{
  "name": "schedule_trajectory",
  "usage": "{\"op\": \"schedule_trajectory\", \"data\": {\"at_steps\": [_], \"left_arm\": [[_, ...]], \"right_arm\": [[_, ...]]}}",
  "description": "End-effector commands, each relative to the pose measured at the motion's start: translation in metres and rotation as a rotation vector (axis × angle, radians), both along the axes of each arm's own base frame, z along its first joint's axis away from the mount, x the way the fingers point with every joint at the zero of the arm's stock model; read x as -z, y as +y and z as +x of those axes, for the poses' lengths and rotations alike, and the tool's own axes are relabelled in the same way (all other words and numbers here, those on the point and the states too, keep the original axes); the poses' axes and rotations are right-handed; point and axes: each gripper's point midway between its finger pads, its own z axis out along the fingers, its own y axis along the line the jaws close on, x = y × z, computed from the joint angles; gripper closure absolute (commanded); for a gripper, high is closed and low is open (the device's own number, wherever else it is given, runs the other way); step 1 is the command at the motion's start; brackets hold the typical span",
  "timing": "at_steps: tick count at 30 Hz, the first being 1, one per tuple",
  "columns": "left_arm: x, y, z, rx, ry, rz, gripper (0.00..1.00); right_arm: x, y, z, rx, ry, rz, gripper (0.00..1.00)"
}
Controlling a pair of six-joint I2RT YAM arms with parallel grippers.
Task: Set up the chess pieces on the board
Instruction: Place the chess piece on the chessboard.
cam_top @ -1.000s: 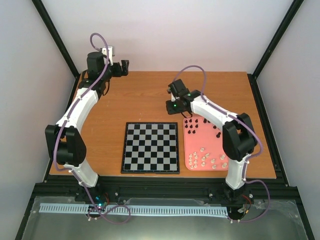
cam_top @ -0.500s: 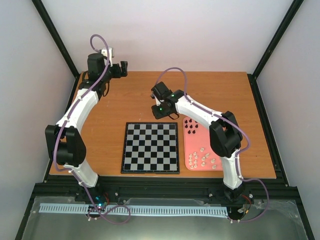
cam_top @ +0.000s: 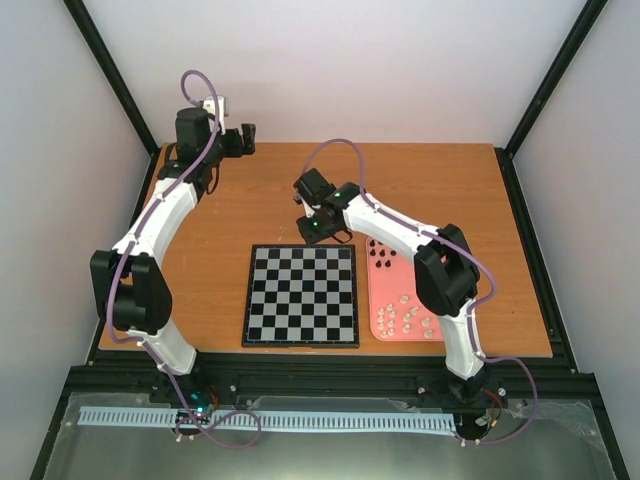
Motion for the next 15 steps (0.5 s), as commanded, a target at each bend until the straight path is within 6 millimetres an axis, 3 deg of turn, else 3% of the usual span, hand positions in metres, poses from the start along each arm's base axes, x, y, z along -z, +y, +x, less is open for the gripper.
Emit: {"op": "schedule_trajectory", "data": {"at_steps": [1,15], "left_arm": [[-0.0276,0.0026,-0.0081,-0.001,-0.067,-0.014,0.00],[-0.0268,0.0021,-0.0083,0.002,-0.068,-0.019,0.00]], "right_arm": [[0.0016,0.0133,-0.0039,-0.032,-0.005,-0.013,0.93],[0.0055,0.0215,-0.0078,-0.046,-0.021,-0.042,0.93]]}}
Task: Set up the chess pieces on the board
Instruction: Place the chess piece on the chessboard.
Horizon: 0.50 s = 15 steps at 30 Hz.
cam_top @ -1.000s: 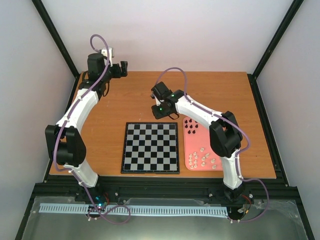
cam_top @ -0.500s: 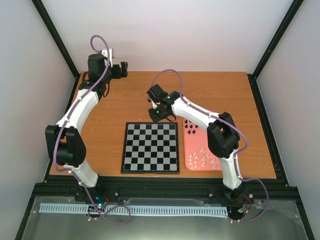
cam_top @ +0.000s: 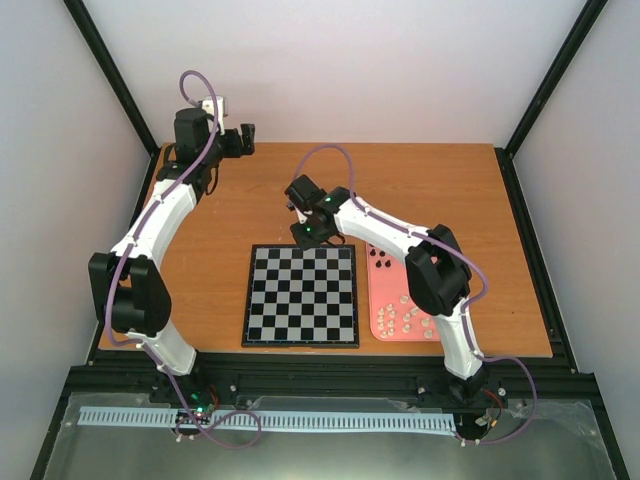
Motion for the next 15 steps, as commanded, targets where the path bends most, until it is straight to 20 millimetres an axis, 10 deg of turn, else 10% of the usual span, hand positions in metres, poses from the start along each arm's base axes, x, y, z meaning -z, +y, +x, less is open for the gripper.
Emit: {"op": "schedule_trajectory", "data": {"at_steps": [1,15], "left_arm": [[-0.0248,0.0017,-0.0041,0.001,-0.064,-0.018,0.00],[-0.0243,-0.0010,-0.0032,0.013,-0.063,-0.024,0.00]], "right_arm": [[-0.0056,0.0071,0.0009,-0.014,-0.028,-0.013,0.93],[0.0012,0.0139,-0.0018,-0.032,-0.017,-0.024,0.93]]}}
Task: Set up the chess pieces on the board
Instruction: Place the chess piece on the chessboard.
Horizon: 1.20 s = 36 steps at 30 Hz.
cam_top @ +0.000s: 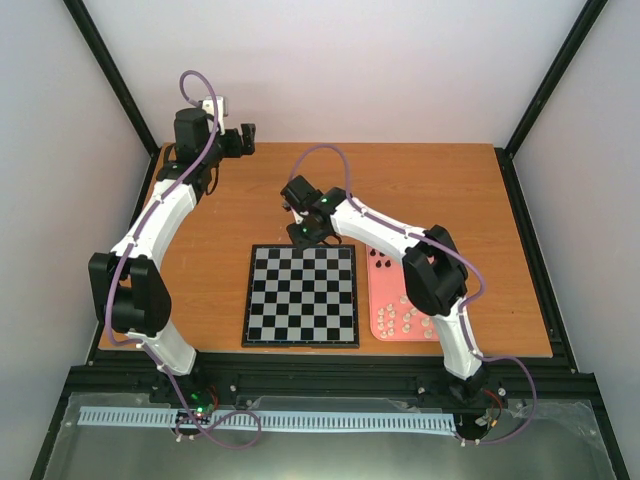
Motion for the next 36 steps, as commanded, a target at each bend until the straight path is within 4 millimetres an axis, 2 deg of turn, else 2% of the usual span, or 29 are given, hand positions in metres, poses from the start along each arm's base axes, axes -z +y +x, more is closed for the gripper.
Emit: {"op": "schedule_trajectory", "data": {"at_steps": [1,15,19,36], "left_arm": [[-0.024,0.001,-0.003,0.005,-0.060,-0.021,0.00],[-0.023,0.000,-0.003,0.007,-0.059,-0.020,0.00],[-0.023,0.000,-0.003,0.009,-0.058,-0.021,0.00],[-0.020,-0.001,-0.001,0.014,-0.054,-0.022,0.00]], "right_arm": [[0.005,0.006,-0.001,-0.022,-0.001,-0.029,0.93],[0.017,0.019,-0.002,-0.051,0.007,-0.067,0.93],[0.016,0.022,-0.001,-0.055,0.000,-0.063,0.93],[0.029,0.025,0.001,-0.064,0.016,-0.082,0.93]]}}
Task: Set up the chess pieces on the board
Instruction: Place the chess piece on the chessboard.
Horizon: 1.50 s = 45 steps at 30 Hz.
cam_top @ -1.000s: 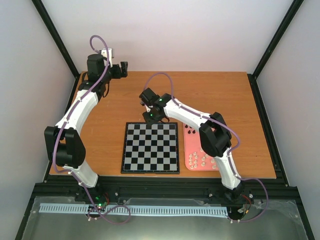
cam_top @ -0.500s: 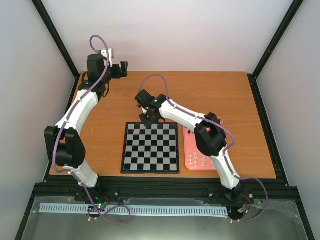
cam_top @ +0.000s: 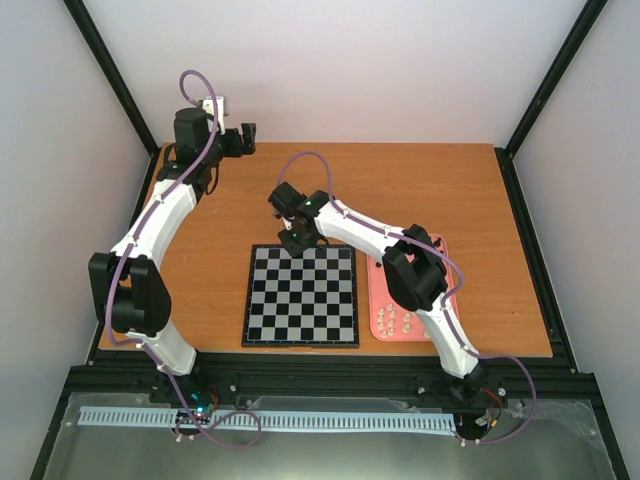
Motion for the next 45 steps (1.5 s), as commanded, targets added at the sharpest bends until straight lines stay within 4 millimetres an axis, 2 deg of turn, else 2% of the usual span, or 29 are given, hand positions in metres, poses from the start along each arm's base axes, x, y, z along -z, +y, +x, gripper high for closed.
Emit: {"op": "schedule_trajectory", "data": {"at_steps": [1,14,45], "left_arm": [[-0.019,0.001,-0.002,0.002,-0.047,-0.017,0.00],[-0.017,0.001,-0.001,0.005,-0.045,-0.016,0.00],[-0.012,0.000,0.002,0.006,-0.037,-0.013,0.00]], "right_arm": [[-0.003,0.007,0.000,-0.021,-0.013,0.002,0.93],[-0.002,0.010,0.004,-0.022,-0.026,0.005,0.93],[0.014,0.008,0.004,-0.019,0.008,-0.006,0.93]]}}
